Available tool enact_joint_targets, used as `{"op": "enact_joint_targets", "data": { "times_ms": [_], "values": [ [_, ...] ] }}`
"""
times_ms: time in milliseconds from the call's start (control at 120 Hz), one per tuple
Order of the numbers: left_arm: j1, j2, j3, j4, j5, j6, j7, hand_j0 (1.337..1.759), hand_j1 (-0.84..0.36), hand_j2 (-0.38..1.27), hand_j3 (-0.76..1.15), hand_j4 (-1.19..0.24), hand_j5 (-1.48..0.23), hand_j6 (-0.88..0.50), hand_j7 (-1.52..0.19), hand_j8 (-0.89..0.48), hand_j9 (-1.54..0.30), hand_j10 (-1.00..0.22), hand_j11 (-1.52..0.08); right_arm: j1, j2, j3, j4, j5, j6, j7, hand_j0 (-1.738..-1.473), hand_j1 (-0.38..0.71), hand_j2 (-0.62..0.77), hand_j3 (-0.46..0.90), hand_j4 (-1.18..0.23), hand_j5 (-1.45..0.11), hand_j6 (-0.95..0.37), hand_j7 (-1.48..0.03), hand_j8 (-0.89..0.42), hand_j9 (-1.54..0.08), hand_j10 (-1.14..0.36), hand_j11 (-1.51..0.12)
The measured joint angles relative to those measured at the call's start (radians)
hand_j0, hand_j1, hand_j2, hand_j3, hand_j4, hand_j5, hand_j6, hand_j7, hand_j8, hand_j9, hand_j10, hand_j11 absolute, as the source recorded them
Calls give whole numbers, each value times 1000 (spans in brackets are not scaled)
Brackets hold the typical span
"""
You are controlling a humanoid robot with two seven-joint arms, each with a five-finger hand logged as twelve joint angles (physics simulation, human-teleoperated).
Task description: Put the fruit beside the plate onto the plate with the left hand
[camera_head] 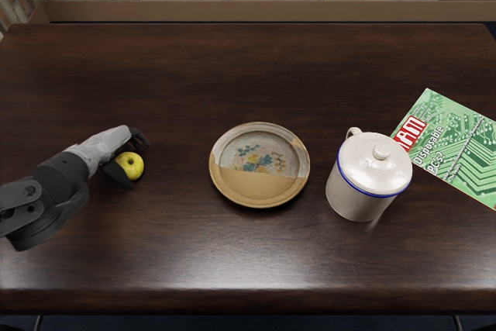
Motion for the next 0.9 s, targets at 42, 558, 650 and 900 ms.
{"op": "enact_joint_targets", "data": {
  "times_ms": [42,558,650,900],
  "values": [
    [0,0,0,0,0,0,0,1658,-153,88,0,-425,-549,-426,-549,-426,-549,-425,-548,0,0,0,0,0,0,0,-1658,-349,0,0,0,0,0,0,0,0,0,0],
    [1,-1,1,-3,-2,0,0,1657,-289,181,30,-560,-742,-480,-744,-445,-736,-564,-735,0,0,0,0,0,0,0,-1658,-349,0,0,0,0,0,0,0,0,0,0],
    [0,-3,1,-4,-3,0,1,1656,-302,223,19,-590,-784,-451,-785,-432,-779,-594,-777,0,0,0,0,0,0,0,-1658,-349,0,0,0,0,0,0,0,0,0,0],
    [0,-3,1,-4,-3,0,1,1648,-292,274,-83,-684,-906,-427,-909,-396,-911,-583,-908,1,0,0,0,0,0,0,-1658,-349,0,0,0,0,0,0,0,0,0,0]
  ]
}}
